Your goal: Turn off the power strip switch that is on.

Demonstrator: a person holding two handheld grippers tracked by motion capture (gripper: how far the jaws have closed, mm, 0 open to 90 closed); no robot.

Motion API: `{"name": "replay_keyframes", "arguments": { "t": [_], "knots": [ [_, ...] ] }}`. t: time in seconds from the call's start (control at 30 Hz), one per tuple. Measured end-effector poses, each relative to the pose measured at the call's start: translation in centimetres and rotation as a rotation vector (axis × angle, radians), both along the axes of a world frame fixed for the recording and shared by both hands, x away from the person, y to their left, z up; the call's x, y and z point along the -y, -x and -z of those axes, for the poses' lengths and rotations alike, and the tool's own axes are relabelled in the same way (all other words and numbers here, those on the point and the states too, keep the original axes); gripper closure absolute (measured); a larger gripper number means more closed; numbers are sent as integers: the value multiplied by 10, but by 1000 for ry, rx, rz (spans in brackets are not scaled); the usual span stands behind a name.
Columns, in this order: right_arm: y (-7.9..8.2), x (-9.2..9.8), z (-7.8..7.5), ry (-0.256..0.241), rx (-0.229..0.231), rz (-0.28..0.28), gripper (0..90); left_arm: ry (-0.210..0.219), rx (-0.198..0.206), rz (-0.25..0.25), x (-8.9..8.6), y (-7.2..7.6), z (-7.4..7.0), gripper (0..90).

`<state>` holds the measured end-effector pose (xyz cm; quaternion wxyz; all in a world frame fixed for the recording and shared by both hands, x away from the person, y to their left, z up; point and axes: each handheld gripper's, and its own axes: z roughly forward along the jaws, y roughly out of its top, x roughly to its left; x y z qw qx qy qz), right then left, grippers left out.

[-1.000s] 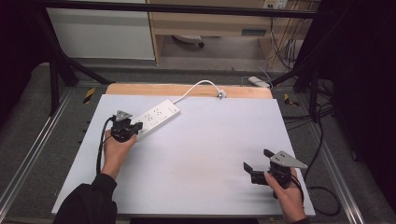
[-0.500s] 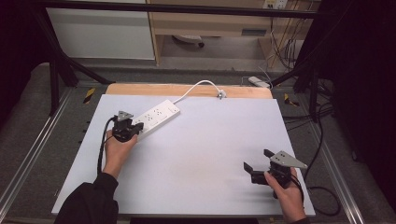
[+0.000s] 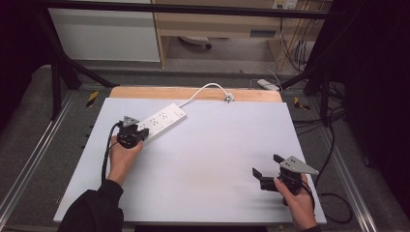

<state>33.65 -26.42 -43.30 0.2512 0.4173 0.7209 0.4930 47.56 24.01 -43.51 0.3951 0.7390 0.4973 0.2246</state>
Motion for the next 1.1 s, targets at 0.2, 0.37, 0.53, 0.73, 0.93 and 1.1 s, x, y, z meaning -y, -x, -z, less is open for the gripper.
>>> {"name": "replay_keyframes", "arguments": {
  "t": [0.2,0.37,0.53,0.73,0.93,1.1],
  "knots": [
    [0,0,0,0,0,1,29,1,1,6,2,1,1,900],
    [0,0,0,2,-2,-1,29,5,7,3,1,1,2,900],
    [0,0,0,0,-2,-2,29,9,6,2,1,1,2,900],
    [0,-1,0,4,-1,-6,29,17,8,4,-1,1,3,900],
    [0,-1,0,3,-2,-5,29,25,14,0,-1,2,4,900],
    [0,-1,0,4,-3,-5,29,27,16,1,-1,2,4,900]
  ]
}}
